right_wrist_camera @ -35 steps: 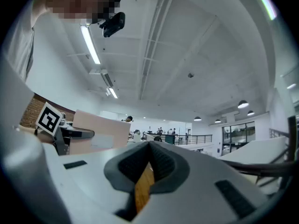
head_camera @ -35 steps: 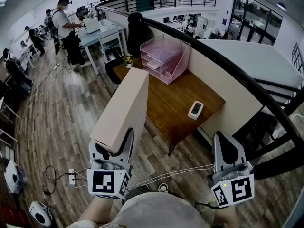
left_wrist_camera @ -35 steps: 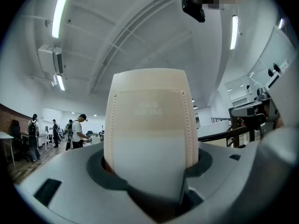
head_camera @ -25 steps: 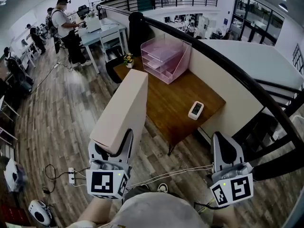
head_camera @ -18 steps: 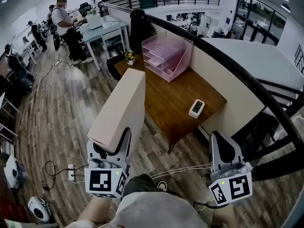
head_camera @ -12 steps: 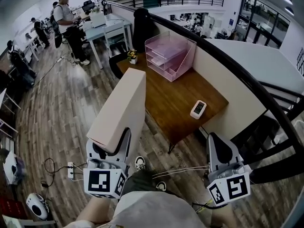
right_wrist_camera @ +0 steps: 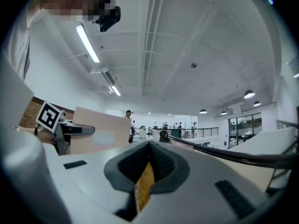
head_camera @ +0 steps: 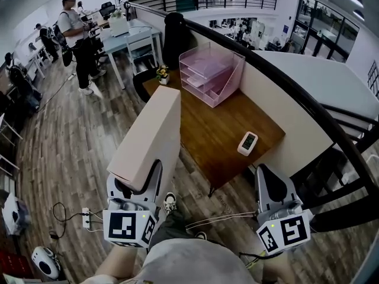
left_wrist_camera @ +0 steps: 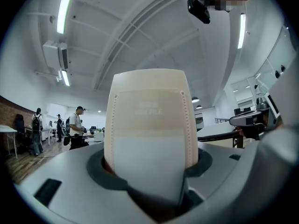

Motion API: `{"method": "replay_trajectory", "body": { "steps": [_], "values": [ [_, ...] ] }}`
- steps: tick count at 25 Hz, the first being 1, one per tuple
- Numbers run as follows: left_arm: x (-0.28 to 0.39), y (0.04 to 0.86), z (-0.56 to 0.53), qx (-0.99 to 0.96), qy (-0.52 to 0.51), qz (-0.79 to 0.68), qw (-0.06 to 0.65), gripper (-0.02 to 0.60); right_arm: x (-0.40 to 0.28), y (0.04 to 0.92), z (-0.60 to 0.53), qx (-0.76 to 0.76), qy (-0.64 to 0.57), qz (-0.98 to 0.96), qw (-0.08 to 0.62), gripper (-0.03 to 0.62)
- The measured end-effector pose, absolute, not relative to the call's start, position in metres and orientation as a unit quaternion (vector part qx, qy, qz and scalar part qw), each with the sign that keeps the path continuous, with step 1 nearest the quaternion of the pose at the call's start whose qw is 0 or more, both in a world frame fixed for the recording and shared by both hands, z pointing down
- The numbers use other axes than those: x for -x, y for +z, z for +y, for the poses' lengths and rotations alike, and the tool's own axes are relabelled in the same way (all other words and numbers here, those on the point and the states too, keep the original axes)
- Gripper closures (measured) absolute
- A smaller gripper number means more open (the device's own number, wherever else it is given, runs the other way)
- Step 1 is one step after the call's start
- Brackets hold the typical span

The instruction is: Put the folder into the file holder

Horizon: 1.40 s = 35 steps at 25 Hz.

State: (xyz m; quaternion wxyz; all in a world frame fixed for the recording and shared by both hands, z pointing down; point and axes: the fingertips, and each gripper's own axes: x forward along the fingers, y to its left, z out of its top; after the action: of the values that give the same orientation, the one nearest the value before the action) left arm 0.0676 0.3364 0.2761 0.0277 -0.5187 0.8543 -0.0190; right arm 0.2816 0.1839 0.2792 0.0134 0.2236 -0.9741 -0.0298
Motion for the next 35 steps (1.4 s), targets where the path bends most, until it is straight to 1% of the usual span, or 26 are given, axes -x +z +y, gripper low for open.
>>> {"method": "replay_trajectory", "body": {
  "steps": [10, 19, 27, 35],
  "values": [
    [0.004, 0.284, 0.275, 0.539, -0.018, 0.842, 0.017, 0.287, -0.216, 0.293, 0.128, -0.247, -0.023, -0.968, 0.030, 0.591],
    [0.106, 0.287, 0.201, 0.572, -0.020, 0.820, 0.007, 0.287, -0.122, 0.300, 0.063, -0.284, -0.008, -0.958, 0.039, 0.591],
    [0.202, 0.290, 0.139, 0.612, -0.018, 0.791, -0.008, 0.287, -0.033, 0.315, 0.014, -0.326, 0.004, -0.943, 0.071, 0.591],
    [0.264, 0.291, 0.094, 0.649, -0.015, 0.761, 0.002, 0.287, 0.028, 0.331, -0.003, -0.354, 0.019, -0.931, 0.092, 0.591]
  ]
}}
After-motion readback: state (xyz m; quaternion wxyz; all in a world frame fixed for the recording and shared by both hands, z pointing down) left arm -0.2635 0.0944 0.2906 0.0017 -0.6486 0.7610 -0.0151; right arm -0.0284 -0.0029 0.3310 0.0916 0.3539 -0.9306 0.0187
